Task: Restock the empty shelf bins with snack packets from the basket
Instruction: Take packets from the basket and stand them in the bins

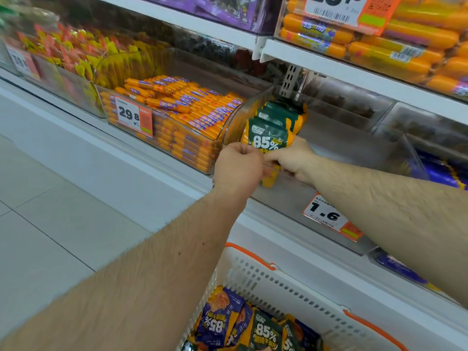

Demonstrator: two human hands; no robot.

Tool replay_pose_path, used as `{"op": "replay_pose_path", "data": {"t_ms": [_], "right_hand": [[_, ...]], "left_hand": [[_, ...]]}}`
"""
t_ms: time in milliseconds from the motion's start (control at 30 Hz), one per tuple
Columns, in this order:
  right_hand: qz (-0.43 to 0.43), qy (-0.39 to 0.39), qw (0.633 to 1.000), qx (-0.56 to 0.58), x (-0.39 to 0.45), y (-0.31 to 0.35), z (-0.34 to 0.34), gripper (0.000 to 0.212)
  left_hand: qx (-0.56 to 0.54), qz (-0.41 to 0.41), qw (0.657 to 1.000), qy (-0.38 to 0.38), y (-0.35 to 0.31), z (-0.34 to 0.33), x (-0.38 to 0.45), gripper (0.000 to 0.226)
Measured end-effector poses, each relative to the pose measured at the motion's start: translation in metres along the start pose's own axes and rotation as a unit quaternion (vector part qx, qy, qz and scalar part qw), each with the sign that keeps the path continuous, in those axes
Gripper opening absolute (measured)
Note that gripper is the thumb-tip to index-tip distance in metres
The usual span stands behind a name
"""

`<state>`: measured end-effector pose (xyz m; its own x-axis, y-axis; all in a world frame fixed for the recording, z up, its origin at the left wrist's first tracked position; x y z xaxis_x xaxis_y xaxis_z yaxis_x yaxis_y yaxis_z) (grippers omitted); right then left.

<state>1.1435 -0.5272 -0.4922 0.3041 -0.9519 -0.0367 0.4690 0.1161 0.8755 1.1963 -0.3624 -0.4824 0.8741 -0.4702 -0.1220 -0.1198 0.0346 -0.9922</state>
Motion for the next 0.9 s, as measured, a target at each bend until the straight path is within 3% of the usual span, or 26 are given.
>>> {"op": "replay_pose_path", "data": {"t_ms": [100,233,367,533,600,667,733,800,867,900], "right_hand": [[0.054,-0.073,0.996,0.003,0.007,0.004,0.003,0.057],[0.085,-0.058,0.99,-0.092,0.008,0.01,0.002,0.058],[0.036,-0.059,0.989,-0.13,0.004,0.011,0.003,0.051],[-0.044,-0.101,0.992,-0.065,0.005,0.005,0.005,0.093],[-0.067,-0.03,0.996,-0.055,0.002,0.007,0.002,0.095],[-0.105,0.046,0.993,-0.003,0.005,0.009,-0.005,0.085],[-0.128,0.089,0.985,0.073,0.001,0.015,-0.01,0.048],[-0.134,0.107,0.98,0.104,0.001,0.017,-0.011,0.028],[-0.126,0.119,0.979,0.108,0.003,0.014,-0.008,0.021],[-0.119,0.131,0.978,0.109,0.001,0.014,-0.007,0.021]], "left_hand": [[0.008,-0.01,1.0,-0.011,0.002,-0.002,0.0,0.011],[0.025,-0.02,0.999,-0.018,0.003,-0.001,0.001,0.013],[0.027,-0.021,0.999,-0.018,0.002,0.001,0.0,0.015],[0.033,-0.019,0.999,-0.017,0.003,0.0,0.0,0.011],[0.029,-0.015,0.999,-0.01,0.003,-0.001,-0.002,0.009],[0.022,-0.012,1.0,0.004,0.003,-0.003,-0.005,0.01],[0.021,-0.012,1.0,0.009,0.001,-0.004,-0.006,0.011],[0.026,-0.016,1.0,0.007,0.001,-0.004,-0.005,0.008],[0.052,-0.074,0.996,-0.019,0.0,-0.003,-0.001,0.004],[0.09,-0.141,0.985,-0.048,-0.003,0.0,0.001,0.007]]}}
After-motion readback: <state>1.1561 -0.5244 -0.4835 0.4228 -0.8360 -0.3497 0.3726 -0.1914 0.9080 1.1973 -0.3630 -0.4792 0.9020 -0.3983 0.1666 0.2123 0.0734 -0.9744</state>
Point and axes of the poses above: each hand's wrist, its own x-axis towards the middle knuckle, its own z-axis out of the back of the hand, y = z × x, the point moved 2 cm from there along x, towards the middle knuckle, and after that the axes turned 12 degrees about -y, right-handed, at the moved point
